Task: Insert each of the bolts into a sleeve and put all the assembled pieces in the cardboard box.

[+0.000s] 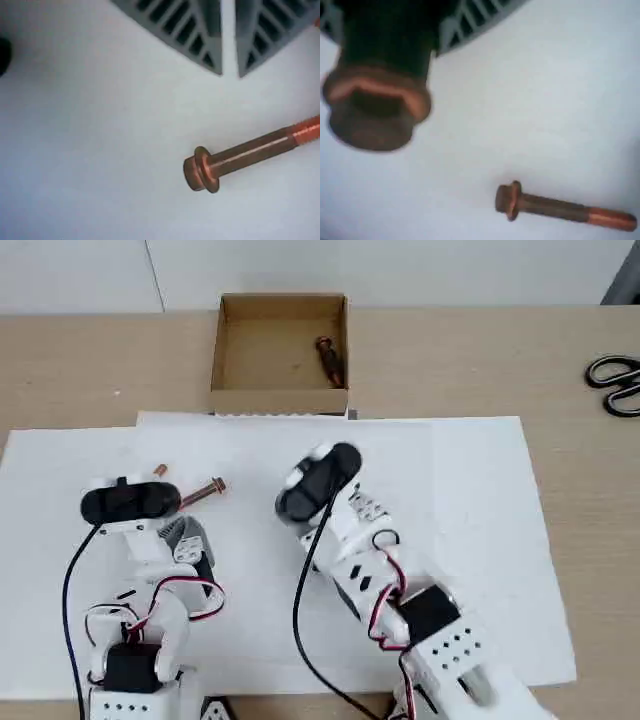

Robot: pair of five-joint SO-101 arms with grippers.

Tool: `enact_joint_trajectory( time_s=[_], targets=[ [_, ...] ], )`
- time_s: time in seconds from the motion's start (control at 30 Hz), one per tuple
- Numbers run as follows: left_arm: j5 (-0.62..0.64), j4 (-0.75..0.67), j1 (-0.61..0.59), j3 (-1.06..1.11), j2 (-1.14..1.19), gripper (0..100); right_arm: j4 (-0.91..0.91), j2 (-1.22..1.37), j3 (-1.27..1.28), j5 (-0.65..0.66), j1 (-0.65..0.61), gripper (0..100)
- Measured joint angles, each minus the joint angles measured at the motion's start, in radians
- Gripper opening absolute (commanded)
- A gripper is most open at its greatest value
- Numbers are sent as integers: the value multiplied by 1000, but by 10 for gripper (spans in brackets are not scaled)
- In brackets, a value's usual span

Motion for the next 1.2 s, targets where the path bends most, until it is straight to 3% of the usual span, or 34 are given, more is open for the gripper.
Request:
enact_joint_trajectory(
  time_s=[0.2,0.53,0.77,1.03,1.2],
  targets=[
    [-40,-61,-14,98,0,6,87,296,-351,-163,101,2],
    [-40,-107,-20,152,2,6,253,922,-1117,-164,129,2],
    [-40,-107,-20,152,2,6,253,1333,-1544,3,166,2],
    [-40,-107,-20,152,2,6,172,1772,-1910,348,192,3],
    [-40,-107,-20,152,2,6,137,1992,-2071,480,216,5]
  ],
)
